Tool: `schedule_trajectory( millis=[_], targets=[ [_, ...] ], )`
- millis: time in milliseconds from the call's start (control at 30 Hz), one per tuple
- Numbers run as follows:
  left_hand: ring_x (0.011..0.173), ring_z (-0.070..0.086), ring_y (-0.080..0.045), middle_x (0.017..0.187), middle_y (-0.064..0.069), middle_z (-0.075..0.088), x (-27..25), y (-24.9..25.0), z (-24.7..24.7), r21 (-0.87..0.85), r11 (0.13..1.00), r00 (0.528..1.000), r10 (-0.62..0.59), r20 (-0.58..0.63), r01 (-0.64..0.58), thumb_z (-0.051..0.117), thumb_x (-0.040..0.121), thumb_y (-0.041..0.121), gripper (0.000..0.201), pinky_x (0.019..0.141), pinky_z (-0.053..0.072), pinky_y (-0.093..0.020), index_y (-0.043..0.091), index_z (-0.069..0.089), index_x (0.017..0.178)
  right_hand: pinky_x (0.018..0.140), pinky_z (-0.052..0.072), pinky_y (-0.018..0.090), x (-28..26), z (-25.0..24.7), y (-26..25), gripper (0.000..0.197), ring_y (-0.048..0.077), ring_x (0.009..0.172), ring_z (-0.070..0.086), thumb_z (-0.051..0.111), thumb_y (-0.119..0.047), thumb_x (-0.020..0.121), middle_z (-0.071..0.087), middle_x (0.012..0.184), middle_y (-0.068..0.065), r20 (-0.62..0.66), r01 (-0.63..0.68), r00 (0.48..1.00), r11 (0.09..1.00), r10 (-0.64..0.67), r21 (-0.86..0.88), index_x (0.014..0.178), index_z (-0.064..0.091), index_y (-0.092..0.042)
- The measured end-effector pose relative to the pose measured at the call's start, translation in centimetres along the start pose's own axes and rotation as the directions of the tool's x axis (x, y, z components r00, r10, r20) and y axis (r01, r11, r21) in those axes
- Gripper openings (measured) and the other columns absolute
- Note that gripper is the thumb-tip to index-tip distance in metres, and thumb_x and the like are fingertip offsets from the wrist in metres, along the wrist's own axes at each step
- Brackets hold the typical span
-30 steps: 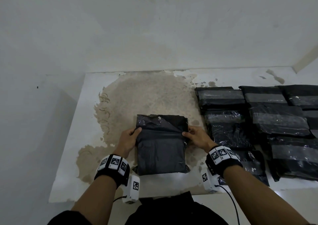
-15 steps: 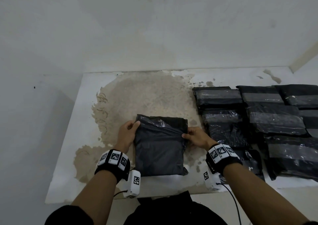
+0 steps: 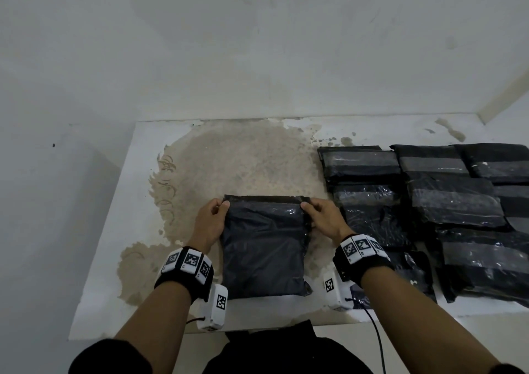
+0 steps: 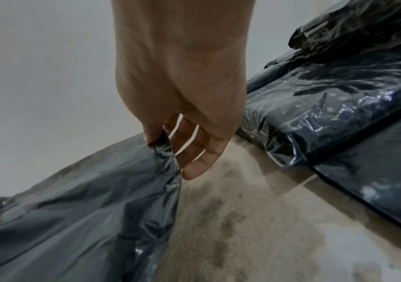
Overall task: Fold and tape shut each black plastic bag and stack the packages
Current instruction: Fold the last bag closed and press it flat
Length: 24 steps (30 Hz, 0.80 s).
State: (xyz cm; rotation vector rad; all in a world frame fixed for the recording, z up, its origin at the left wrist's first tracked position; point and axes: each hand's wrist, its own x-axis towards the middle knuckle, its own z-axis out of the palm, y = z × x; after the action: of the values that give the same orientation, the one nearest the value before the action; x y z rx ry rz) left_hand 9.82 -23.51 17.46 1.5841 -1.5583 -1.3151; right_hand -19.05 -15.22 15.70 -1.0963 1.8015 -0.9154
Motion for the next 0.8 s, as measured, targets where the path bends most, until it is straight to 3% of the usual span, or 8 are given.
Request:
schedule_trajectory(
  millis=[100, 167, 300, 433, 533, 633, 733, 800],
  targets=[
    [0.063, 0.042, -0.012, 0.066, 0.002, 0.049, 0.1, 0.4, 0.0, 0.012, 1.000, 1.000, -0.005, -0.021, 0.005, 0.057, 0.102, 0.021, 0.029, 0.056, 0.034, -0.021, 0.012, 0.055, 0.074, 0.080, 0.054, 0.052, 0.3, 0.0, 1.1, 0.056, 0.017, 0.076, 0.059, 0.065, -0.054, 0.083, 0.070, 0.081, 0.021, 0.017, -0.047, 0.999, 0.996, 0.046, 0.072, 0.084, 0.069, 0.002],
    [0.064, 0.043, -0.011, 0.068, 0.000, 0.050, 0.0, 0.8, 0.1, -0.033, 0.999, 1.000, -0.007, -0.019, 0.006, 0.058, 0.102, 0.019, 0.027, 0.055, 0.035, -0.016, 0.006, 0.057, 0.078, 0.080, 0.055, 0.054, 0.4, 0.0, 1.4, 0.061, 0.017, 0.075, 0.060, 0.063, -0.061, 0.077, 0.071, 0.081, 0.021, 0.001, -0.056, 0.998, 0.995, 0.056, 0.084, 0.085, 0.070, 0.000],
    [0.063, 0.052, -0.003, 0.070, 0.004, 0.060, -0.5, 0.8, 0.2, -0.155, 0.986, 0.998, -0.048, 0.029, 0.052, 0.061, 0.100, 0.020, 0.024, 0.057, 0.042, -0.011, 0.004, 0.063, 0.083, 0.086, 0.054, 0.055, 0.0, -0.5, 0.4, 0.028, 0.017, 0.080, 0.064, 0.066, -0.031, 0.095, 0.074, 0.091, 0.020, -0.004, -0.051, 0.999, 0.994, 0.052, 0.093, 0.088, 0.075, -0.006],
    [0.063, 0.058, -0.004, 0.071, 0.004, 0.065, -0.6, 0.1, -0.3, -0.066, 0.995, 0.996, -0.077, 0.042, 0.080, 0.067, 0.096, 0.019, 0.018, 0.059, 0.045, -0.011, 0.009, 0.067, 0.081, 0.080, 0.052, 0.032, -0.6, -0.7, -0.5, 0.026, 0.015, 0.077, 0.064, 0.067, -0.028, 0.097, 0.075, 0.086, 0.014, -0.056, -0.052, 0.997, 0.997, 0.049, -0.056, 0.090, 0.075, -0.004],
    [0.055, 0.053, -0.007, 0.062, 0.004, 0.061, -0.5, 0.4, -0.6, -0.059, 0.993, 0.995, -0.100, 0.023, 0.101, 0.069, 0.095, 0.019, 0.021, 0.055, 0.043, -0.020, 0.011, 0.066, 0.076, 0.076, 0.053, 0.034, -0.7, -0.7, -1.0, 0.031, 0.024, 0.072, 0.066, 0.067, -0.036, 0.096, 0.072, 0.073, 0.009, -0.108, -0.060, 0.993, 0.986, 0.044, -0.153, 0.089, 0.074, -0.007],
    [0.053, 0.062, -0.012, 0.066, -0.002, 0.061, -0.7, 1.3, -0.5, -0.210, 0.956, 0.979, -0.194, 0.063, 0.203, 0.064, 0.098, 0.014, 0.019, 0.049, 0.050, -0.020, 0.007, 0.062, 0.081, 0.059, 0.050, 0.028, -0.8, -0.6, -1.6, 0.029, 0.011, 0.052, 0.060, 0.063, -0.034, 0.099, 0.066, 0.058, -0.001, -0.113, -0.118, 0.988, 0.986, 0.105, -0.116, 0.091, 0.074, -0.009],
    [0.062, 0.071, -0.014, 0.078, -0.007, 0.063, -0.9, 1.6, -0.4, -0.297, 0.919, 0.965, -0.237, 0.114, 0.260, 0.063, 0.098, 0.013, 0.012, 0.057, 0.059, -0.022, 0.003, 0.060, 0.092, 0.040, 0.040, 0.017, -1.1, -0.4, -2.4, 0.027, 0.016, 0.045, 0.060, 0.059, -0.029, 0.102, 0.072, 0.067, 0.007, -0.061, -0.189, 0.980, 0.982, 0.189, 0.004, 0.103, 0.071, -0.005],
    [0.071, 0.073, -0.017, 0.085, -0.009, 0.064, -0.9, 1.4, -0.5, -0.318, 0.909, 0.962, -0.239, 0.136, 0.271, 0.063, 0.098, 0.012, 0.012, 0.065, 0.060, -0.023, 0.002, 0.059, 0.094, 0.038, 0.040, 0.016, -1.4, -0.4, -2.6, 0.023, 0.017, 0.046, 0.062, 0.058, -0.027, 0.103, 0.074, 0.078, 0.011, -0.048, -0.204, 0.977, 0.978, 0.206, 0.037, 0.108, 0.070, -0.008]
  ],
)
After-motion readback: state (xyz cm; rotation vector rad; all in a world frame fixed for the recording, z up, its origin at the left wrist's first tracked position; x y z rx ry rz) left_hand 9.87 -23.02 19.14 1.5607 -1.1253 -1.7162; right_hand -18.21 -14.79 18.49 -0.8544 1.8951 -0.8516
